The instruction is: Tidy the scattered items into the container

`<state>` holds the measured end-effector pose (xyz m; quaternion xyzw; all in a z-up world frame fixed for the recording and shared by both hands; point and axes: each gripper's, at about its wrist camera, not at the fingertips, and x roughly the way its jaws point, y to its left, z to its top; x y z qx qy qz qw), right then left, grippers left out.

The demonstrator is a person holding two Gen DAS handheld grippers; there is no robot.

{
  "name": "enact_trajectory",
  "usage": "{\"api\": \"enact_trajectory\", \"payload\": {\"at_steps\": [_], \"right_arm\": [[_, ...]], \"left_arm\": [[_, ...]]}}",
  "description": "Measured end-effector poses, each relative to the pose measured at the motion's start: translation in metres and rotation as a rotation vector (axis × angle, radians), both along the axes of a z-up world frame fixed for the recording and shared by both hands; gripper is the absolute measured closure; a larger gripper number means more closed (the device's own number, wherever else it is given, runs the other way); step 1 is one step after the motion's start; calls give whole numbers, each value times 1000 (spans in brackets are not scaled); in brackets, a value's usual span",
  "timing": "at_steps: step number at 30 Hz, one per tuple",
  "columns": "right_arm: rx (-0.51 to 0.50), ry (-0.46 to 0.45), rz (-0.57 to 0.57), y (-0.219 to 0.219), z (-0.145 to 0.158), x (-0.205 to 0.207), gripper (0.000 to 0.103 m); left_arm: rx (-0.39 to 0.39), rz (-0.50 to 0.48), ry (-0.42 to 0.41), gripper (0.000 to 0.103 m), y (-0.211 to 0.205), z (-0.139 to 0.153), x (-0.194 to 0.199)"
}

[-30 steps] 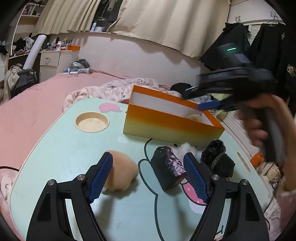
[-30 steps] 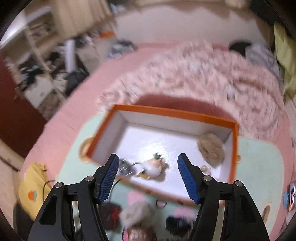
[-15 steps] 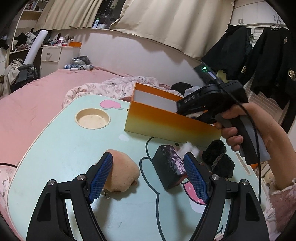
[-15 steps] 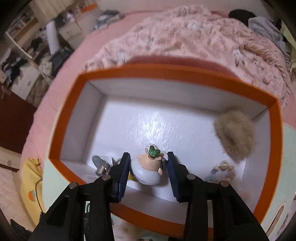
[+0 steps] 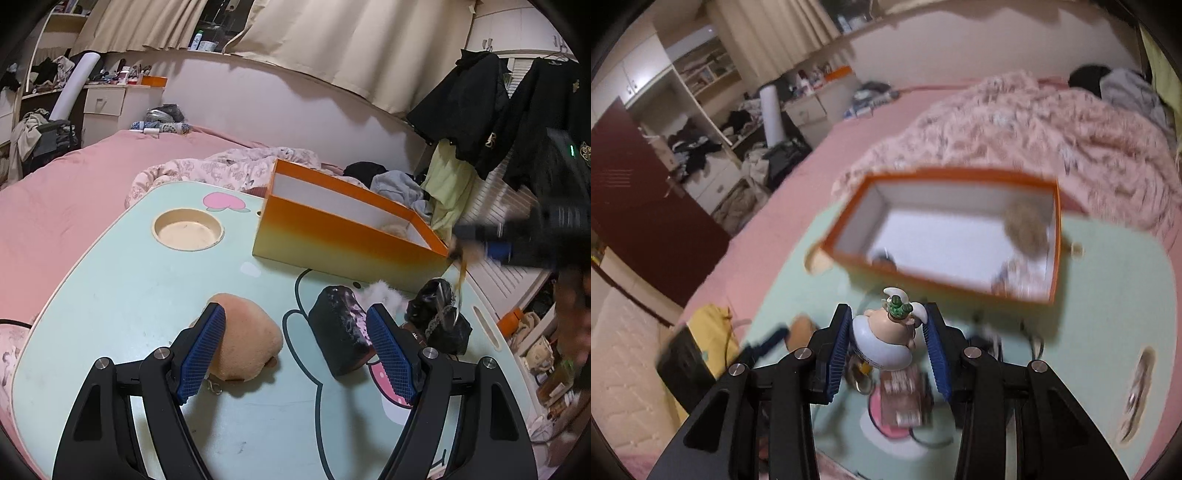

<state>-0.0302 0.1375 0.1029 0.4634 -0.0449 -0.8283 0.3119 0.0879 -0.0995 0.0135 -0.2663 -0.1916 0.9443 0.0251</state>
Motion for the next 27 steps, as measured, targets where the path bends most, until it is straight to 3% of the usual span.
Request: {"api": "enact_trajectory", "payload": {"at_steps": [5,8,11,12,15,20,22,25,27], "right_arm": [[27,-62,-40,5,-42,-7,65],[60,-32,-65,5,-52,-8,64],[29,-7,-72,9,-52,-7,57],[-10,-4,-72,13,-49,-5,50],[-120,55,-107,30,-32,6,45],[-42,144,-178,50,-20,35,45],[-24,143,-191,54,-26,47,45],[-41,124,-202,59,-39,58,45],[-90,108,-218,63,-46,61,45]], "left_arm": [[-16,-2,-2,24,2,1,1],[-15,-1,-4,24,1,1,1],[-14,0,-5,24,1,1,1],[-15,-1,-4,24,1,1,1],[-20,-1,-4,24,1,2,1],[-54,-24,-13,24,6,9,-3],[-55,-55,-5,24,9,20,-6],[10,-133,35,24,11,58,-19],[2,-178,-26,24,22,90,-46]]}}
